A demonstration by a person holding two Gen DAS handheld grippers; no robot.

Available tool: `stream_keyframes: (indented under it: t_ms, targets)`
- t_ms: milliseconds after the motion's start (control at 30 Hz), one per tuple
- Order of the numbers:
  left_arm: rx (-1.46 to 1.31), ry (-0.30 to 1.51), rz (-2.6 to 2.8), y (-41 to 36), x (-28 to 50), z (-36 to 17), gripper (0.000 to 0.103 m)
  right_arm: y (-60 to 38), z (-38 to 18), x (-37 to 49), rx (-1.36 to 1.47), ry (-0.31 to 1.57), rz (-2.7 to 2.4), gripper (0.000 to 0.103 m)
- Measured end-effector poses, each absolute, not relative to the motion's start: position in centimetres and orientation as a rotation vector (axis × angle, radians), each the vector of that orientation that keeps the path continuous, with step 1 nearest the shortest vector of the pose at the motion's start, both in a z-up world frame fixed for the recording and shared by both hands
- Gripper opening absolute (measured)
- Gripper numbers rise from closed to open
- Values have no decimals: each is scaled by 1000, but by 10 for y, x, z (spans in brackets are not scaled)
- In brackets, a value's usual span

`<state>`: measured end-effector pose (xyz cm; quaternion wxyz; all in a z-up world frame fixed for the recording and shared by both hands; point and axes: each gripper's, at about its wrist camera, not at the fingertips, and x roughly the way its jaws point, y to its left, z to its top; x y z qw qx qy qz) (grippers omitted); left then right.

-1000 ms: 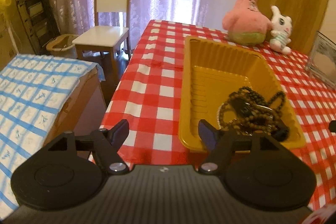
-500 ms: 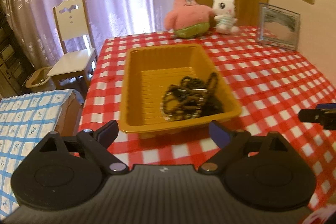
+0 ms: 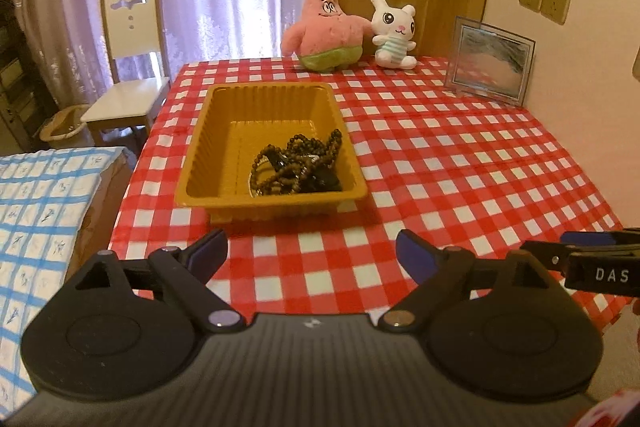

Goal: Organize jewelry

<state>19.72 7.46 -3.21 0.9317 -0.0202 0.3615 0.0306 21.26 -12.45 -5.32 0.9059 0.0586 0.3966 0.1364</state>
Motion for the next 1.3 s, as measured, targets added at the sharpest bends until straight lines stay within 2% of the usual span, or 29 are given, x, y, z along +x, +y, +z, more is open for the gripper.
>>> stream_keyframes:
  t_ms: [633,1300]
  targets:
    - [-45,750,57,-6,86,-20,90,-191,-35,102,152,818,319,61]
    - [-38,739,71,-14,33,-9,90,-181,-24,50,109,786,382,61]
